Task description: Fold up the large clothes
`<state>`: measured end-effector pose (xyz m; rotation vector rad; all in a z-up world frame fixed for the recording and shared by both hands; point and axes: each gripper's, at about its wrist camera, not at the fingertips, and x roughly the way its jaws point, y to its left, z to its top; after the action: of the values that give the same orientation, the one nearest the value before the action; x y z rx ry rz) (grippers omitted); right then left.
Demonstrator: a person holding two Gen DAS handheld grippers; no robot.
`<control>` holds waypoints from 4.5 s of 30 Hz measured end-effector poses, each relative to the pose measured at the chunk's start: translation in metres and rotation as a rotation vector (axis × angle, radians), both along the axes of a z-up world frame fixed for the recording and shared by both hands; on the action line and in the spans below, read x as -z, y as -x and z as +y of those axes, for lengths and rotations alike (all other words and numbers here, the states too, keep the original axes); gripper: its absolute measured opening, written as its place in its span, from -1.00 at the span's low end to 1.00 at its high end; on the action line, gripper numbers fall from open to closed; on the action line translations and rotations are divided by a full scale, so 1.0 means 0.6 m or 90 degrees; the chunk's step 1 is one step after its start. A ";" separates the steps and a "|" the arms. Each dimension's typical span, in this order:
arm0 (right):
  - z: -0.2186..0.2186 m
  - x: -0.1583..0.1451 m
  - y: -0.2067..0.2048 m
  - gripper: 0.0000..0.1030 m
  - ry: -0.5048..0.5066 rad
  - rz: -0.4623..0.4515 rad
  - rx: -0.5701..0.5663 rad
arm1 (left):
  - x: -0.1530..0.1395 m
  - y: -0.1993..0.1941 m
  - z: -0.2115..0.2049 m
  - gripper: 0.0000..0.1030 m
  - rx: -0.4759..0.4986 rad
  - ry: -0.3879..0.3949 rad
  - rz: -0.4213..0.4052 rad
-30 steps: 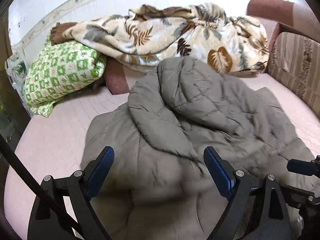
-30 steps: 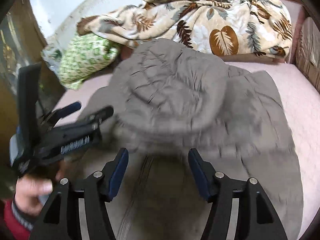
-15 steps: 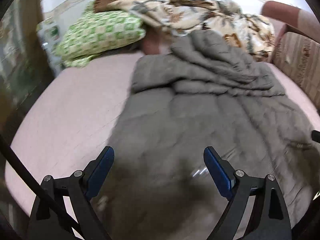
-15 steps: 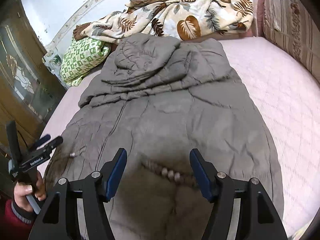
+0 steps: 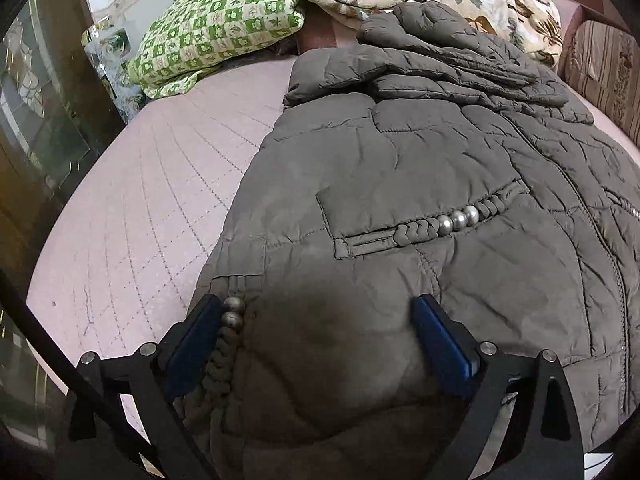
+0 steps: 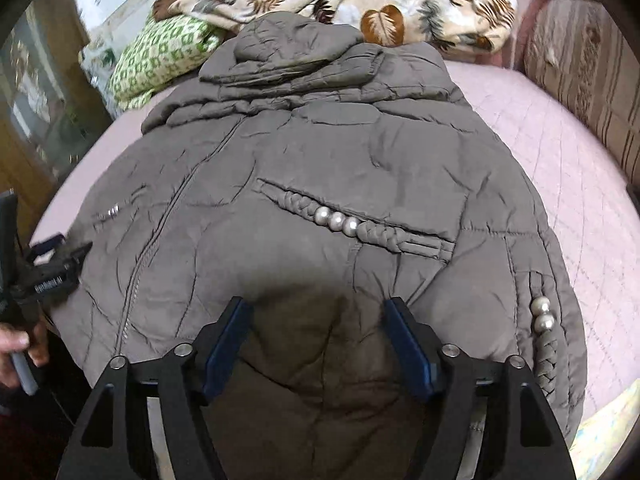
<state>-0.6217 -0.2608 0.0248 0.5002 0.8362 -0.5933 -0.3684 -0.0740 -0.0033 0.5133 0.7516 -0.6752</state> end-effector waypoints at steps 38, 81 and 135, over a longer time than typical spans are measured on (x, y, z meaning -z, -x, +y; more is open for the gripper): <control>0.021 -0.009 0.049 0.91 -0.020 -0.116 -0.055 | 0.019 0.026 0.049 0.95 0.033 0.084 -0.030; 0.003 0.045 0.207 -0.21 -0.175 -0.291 0.243 | 0.023 0.013 0.198 0.42 -0.095 0.230 0.189; 0.053 -0.027 0.147 -0.62 0.047 -0.145 0.168 | -0.038 0.115 0.130 -0.59 0.001 0.145 -0.100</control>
<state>-0.7098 -0.2290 0.0410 0.6026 0.5331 -0.7900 -0.4376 0.0040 0.0193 0.3534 0.5184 -0.7040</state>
